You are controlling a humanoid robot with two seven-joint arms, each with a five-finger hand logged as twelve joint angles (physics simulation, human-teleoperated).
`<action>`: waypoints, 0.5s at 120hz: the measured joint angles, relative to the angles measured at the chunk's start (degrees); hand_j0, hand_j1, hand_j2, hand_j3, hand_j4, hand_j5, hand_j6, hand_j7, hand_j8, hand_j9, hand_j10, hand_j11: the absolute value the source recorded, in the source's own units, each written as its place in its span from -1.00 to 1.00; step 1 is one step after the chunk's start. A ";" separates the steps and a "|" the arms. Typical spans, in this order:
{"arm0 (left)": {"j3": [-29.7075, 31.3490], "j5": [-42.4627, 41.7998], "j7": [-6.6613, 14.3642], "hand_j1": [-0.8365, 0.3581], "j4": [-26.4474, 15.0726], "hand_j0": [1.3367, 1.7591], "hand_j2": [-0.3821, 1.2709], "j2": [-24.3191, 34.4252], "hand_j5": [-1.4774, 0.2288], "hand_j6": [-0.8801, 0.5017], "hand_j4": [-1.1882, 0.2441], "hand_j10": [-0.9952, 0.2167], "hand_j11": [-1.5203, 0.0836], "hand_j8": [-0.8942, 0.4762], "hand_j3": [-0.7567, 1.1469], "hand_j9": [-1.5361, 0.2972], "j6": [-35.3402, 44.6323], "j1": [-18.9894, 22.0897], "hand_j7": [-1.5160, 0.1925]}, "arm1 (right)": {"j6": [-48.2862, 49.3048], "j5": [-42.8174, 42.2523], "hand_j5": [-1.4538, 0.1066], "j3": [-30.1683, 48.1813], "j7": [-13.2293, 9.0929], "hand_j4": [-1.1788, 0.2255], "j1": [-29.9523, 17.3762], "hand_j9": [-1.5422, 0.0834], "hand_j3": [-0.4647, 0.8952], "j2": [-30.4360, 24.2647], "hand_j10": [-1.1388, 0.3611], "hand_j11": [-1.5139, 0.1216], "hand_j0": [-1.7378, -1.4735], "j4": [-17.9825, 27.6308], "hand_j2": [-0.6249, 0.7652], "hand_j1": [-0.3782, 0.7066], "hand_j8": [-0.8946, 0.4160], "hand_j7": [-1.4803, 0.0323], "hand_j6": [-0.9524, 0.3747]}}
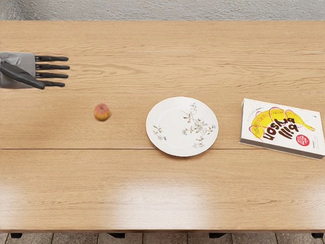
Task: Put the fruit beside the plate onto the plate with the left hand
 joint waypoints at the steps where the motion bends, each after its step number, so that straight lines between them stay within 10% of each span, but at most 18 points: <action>1: -0.01 -0.03 0.00 0.96 0.00 0.52 -0.54 0.00 0.72 0.26 0.65 0.63 0.88 0.29 -0.20 0.66 -0.03 0.00 0.76 | 0.00 0.00 0.83 0.00 0.00 0.65 0.00 0.87 -0.32 0.00 0.49 0.82 -0.40 0.01 -0.11 -0.90 0.34 0.93 0.41; 43: -0.48 18.04 0.00 0.94 -0.87 0.52 -0.53 -9.00 0.70 0.24 0.63 0.61 0.86 0.28 -0.20 0.64 -0.38 -5.30 0.74 | 0.00 0.00 0.83 0.06 0.00 0.65 0.00 0.87 -0.32 0.00 0.49 0.82 -0.40 0.17 -0.11 -0.90 0.34 0.93 0.41; 60: -0.49 34.53 0.00 0.93 -9.95 0.52 -0.53 -8.94 0.69 0.23 0.62 0.60 0.85 0.26 -0.20 0.64 4.26 -5.90 0.73 | 0.00 0.00 0.83 0.06 0.00 0.65 0.00 0.87 -0.32 0.00 0.49 0.82 -0.40 0.17 -0.11 -0.91 0.34 0.93 0.41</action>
